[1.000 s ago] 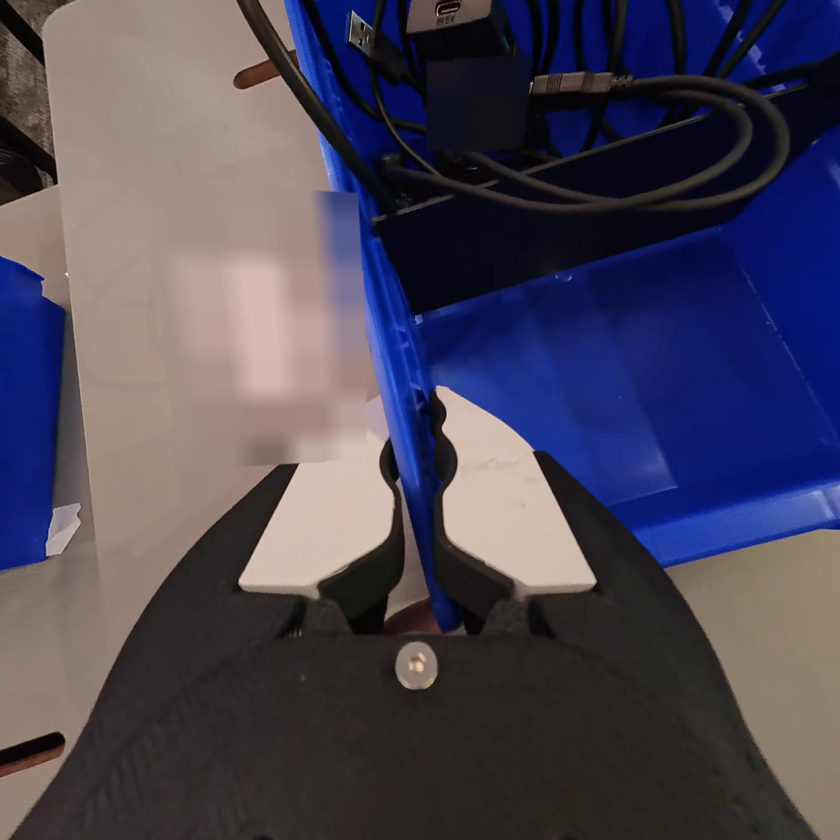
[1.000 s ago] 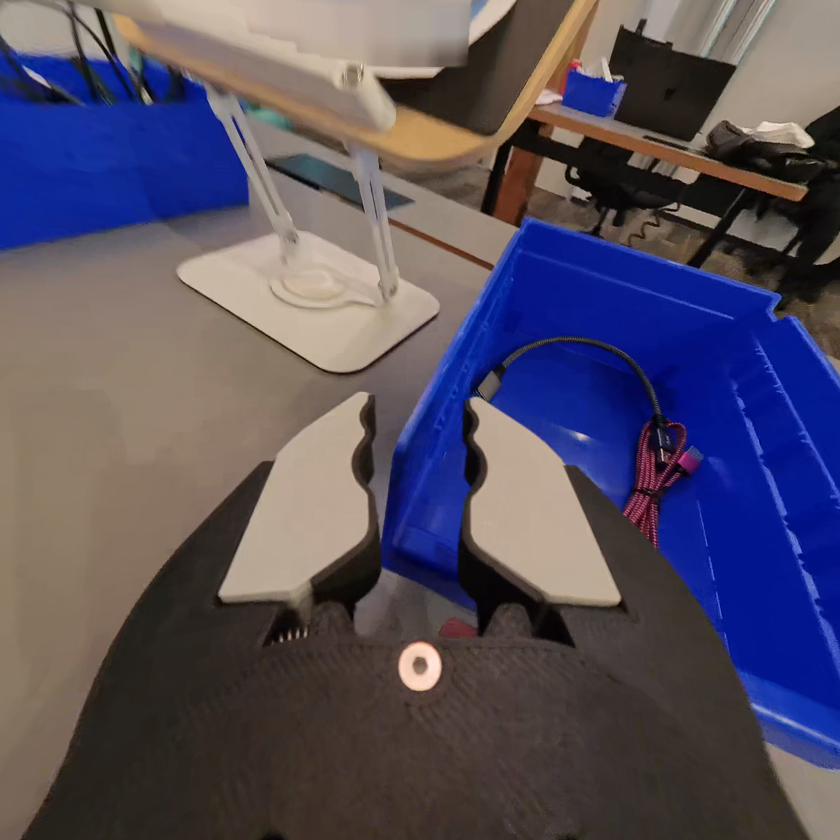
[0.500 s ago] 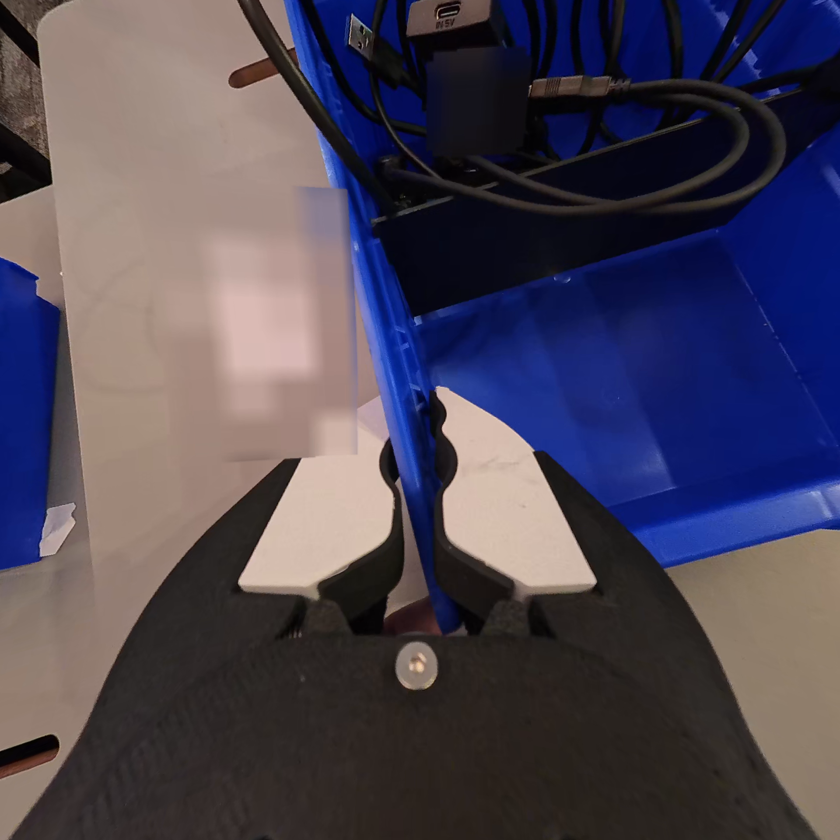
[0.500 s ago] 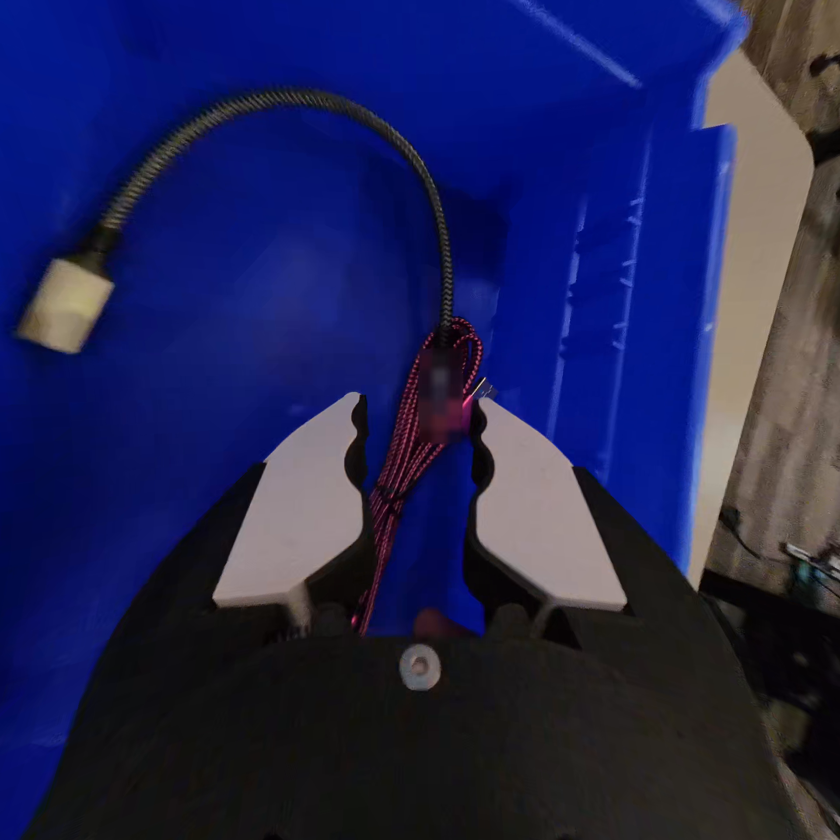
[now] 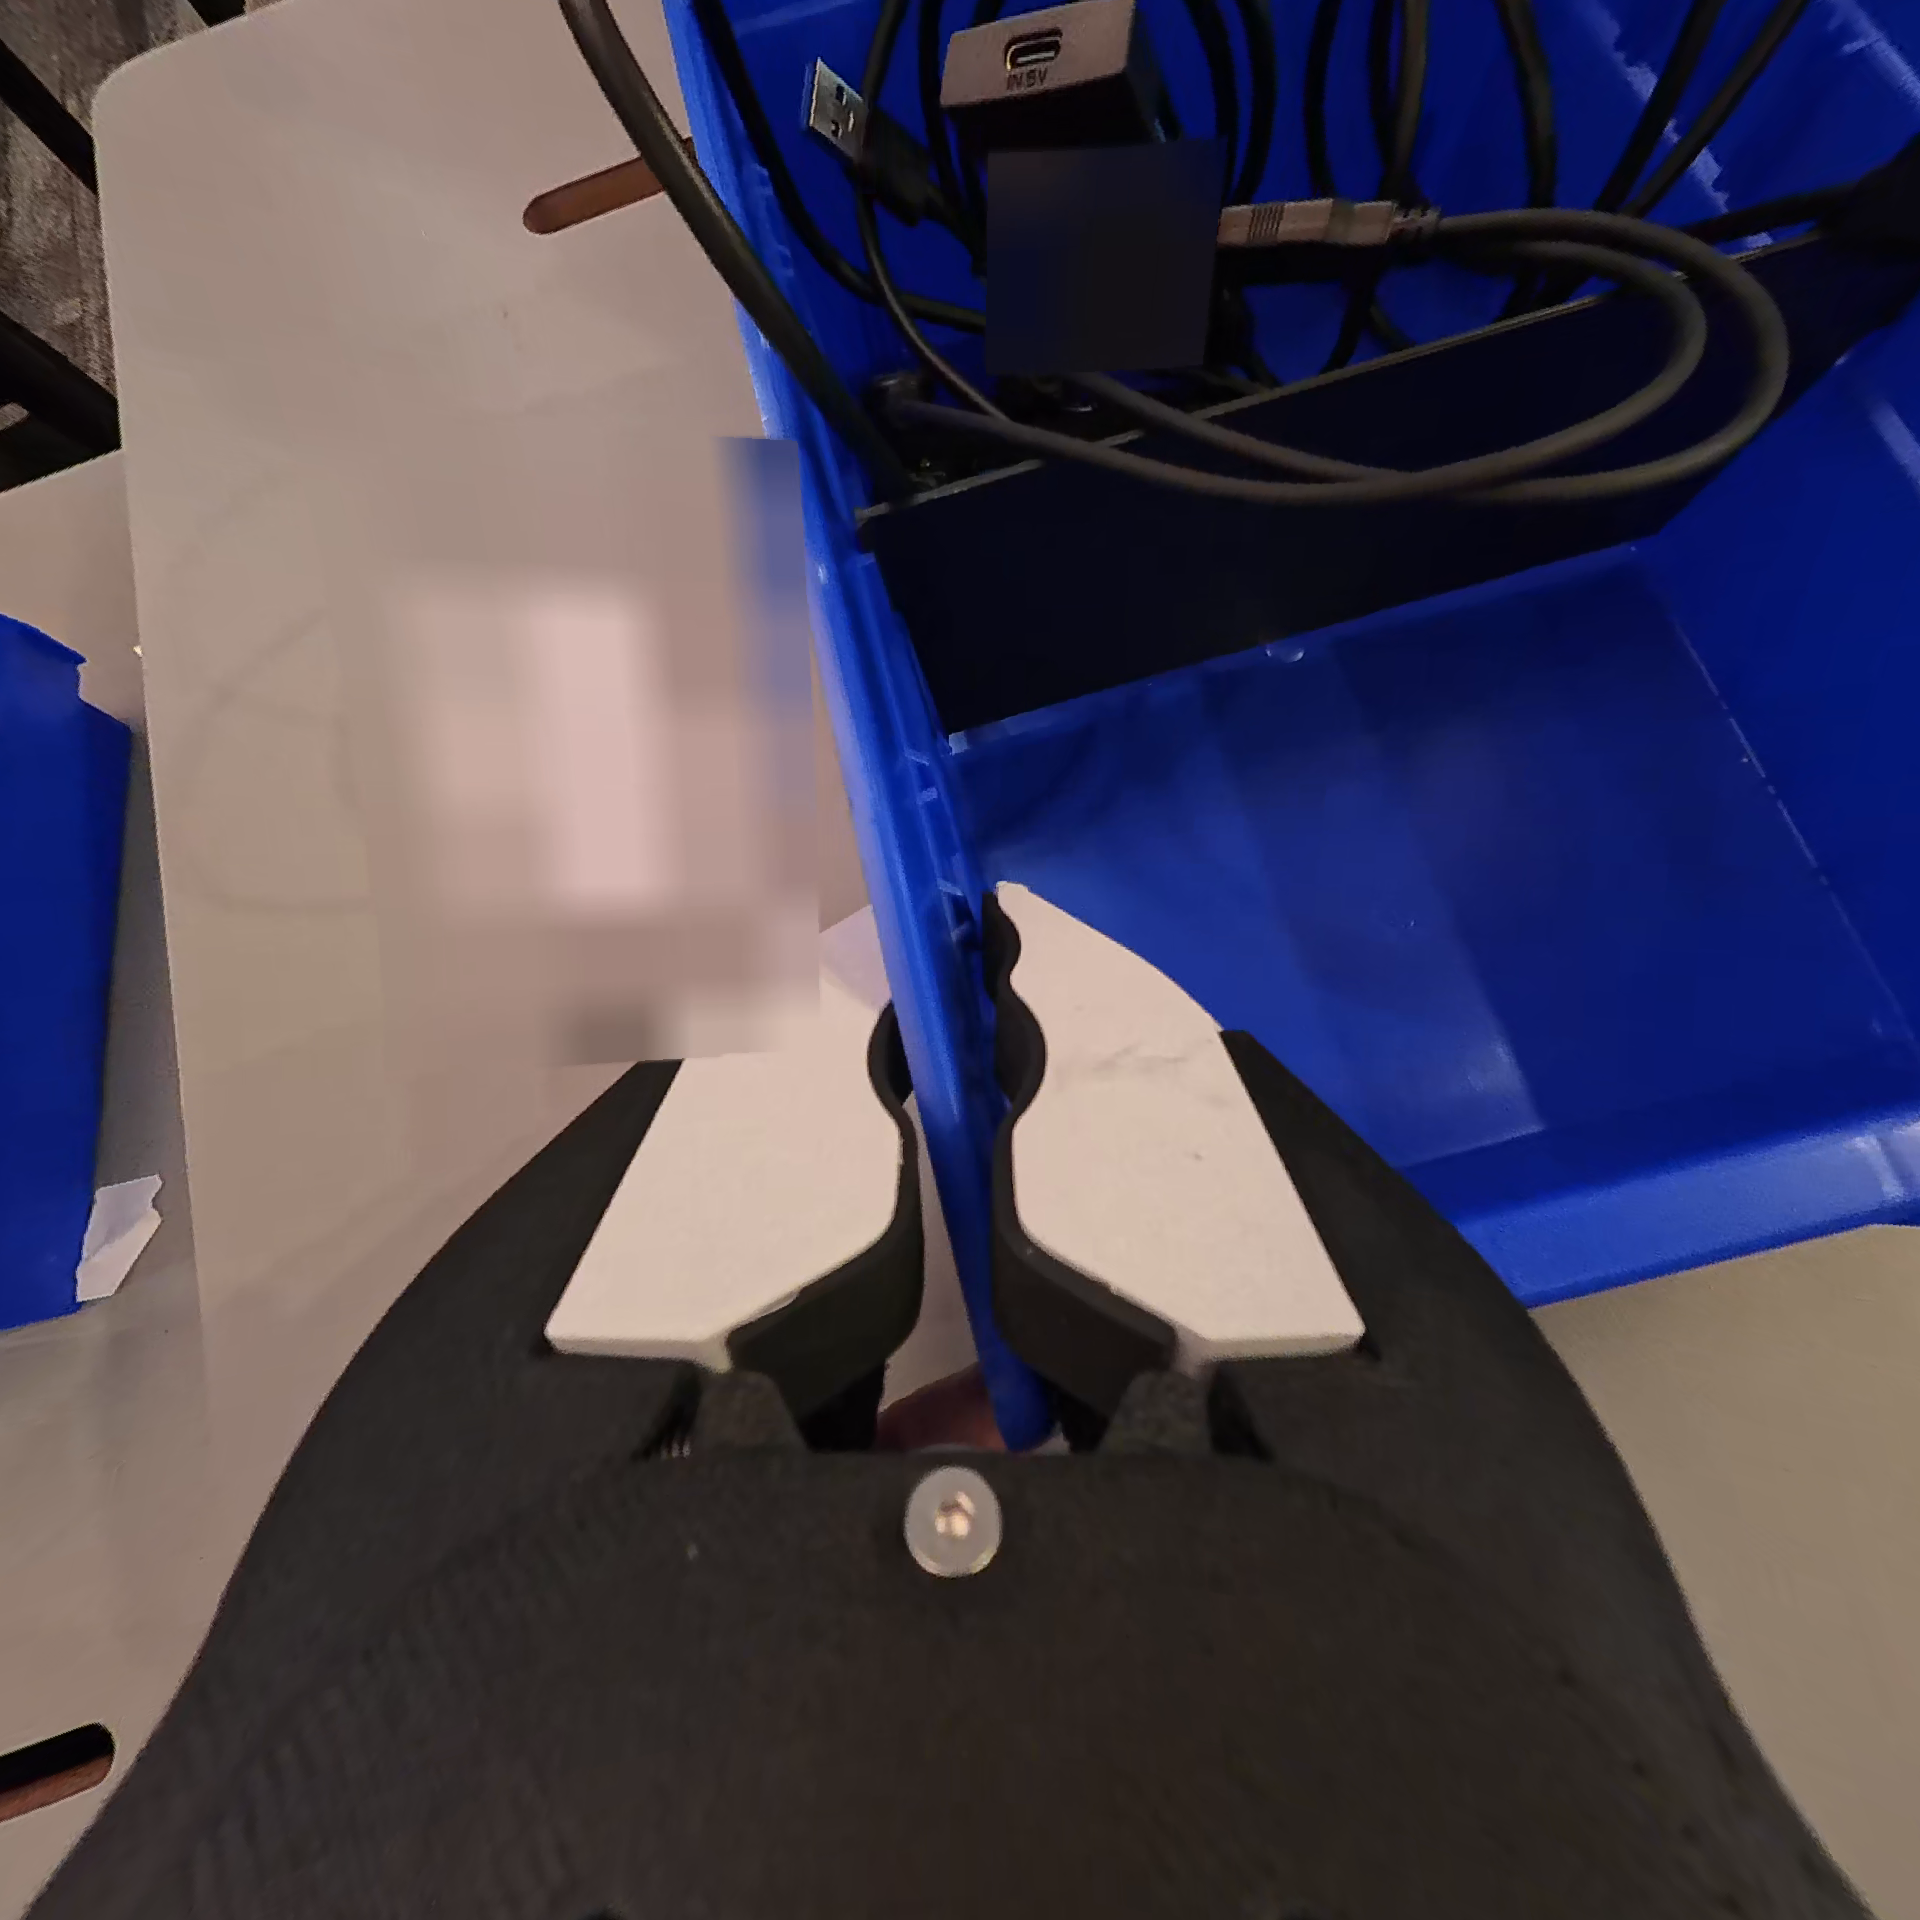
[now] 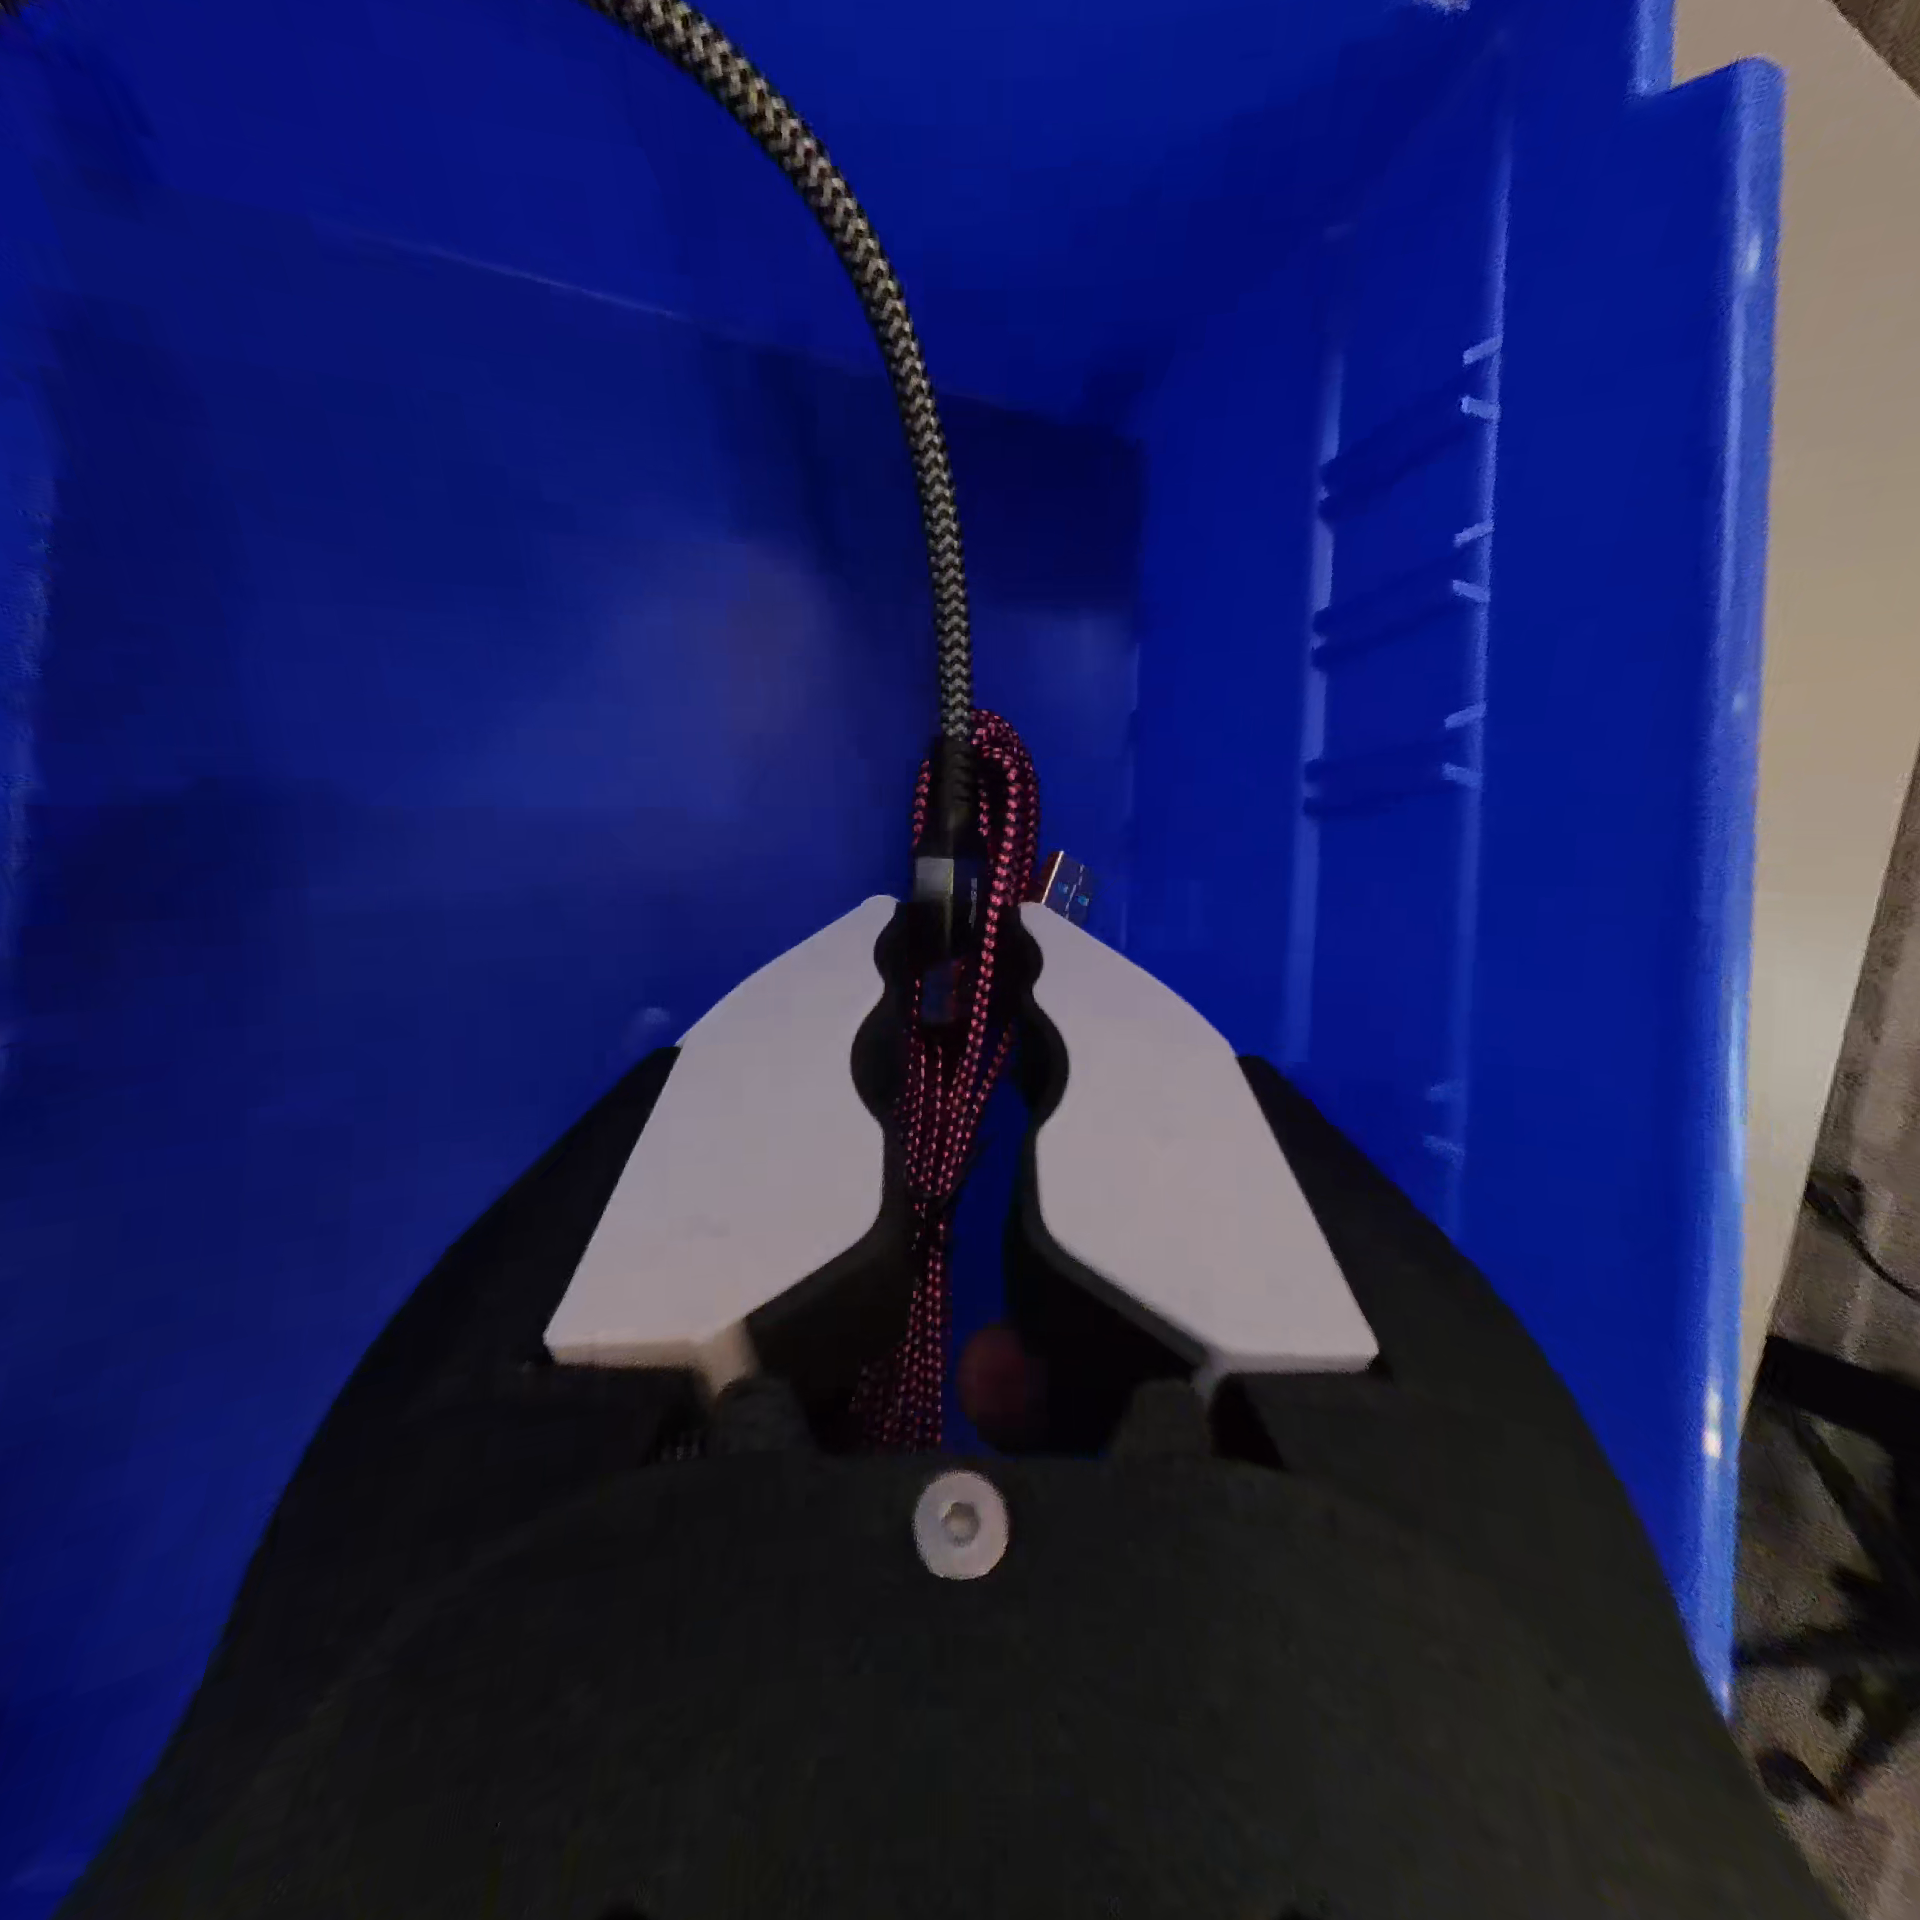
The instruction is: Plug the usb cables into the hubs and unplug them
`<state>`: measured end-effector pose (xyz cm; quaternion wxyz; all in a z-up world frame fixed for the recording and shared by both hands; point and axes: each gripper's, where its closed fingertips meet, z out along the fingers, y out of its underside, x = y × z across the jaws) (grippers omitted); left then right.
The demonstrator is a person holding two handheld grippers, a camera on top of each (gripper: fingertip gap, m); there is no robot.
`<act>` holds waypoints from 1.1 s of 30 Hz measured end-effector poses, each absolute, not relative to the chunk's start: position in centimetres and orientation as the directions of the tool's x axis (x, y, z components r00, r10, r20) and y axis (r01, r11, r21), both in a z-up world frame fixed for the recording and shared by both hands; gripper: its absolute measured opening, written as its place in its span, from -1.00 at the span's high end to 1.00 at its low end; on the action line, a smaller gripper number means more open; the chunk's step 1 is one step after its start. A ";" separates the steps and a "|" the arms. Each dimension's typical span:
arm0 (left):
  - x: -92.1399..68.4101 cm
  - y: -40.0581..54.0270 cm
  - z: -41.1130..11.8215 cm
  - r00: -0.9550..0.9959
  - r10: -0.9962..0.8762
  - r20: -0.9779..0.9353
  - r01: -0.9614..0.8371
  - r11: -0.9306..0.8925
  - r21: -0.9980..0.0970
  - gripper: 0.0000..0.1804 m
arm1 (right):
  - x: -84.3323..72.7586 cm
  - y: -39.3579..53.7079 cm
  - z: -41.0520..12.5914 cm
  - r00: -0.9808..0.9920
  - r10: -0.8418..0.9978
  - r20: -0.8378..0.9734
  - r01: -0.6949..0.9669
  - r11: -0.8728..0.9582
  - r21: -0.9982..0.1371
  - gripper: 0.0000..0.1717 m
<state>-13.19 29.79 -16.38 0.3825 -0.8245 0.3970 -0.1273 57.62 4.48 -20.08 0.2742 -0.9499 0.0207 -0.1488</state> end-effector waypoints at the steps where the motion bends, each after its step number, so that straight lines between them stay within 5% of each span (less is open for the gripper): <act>1: -13.2 29.8 -16.4 0.651 -0.753 -0.094 -0.558 -0.391 -0.732 0.91 | 57.3 4.5 -19.7 0.957 -0.117 0.266 0.049 -0.837 -0.545 0.80; 14: -13.2 29.9 -16.4 0.661 -0.744 -0.103 -0.546 -0.383 -0.745 0.91 | 50.6 0.9 -6.0 0.968 -0.051 0.247 0.172 -0.584 -0.793 0.82; 22: -13.2 29.4 -16.4 0.669 -0.737 -0.096 -0.536 -0.389 -0.749 0.93 | 37.9 -2.4 4.2 0.937 0.163 0.310 0.349 -0.364 -0.863 0.83; 33: -12.6 25.1 -16.3 0.705 -0.702 -0.095 -0.506 -0.404 -0.762 0.92 | 14.9 4.0 2.3 0.736 0.647 0.200 0.432 -0.220 -0.875 0.83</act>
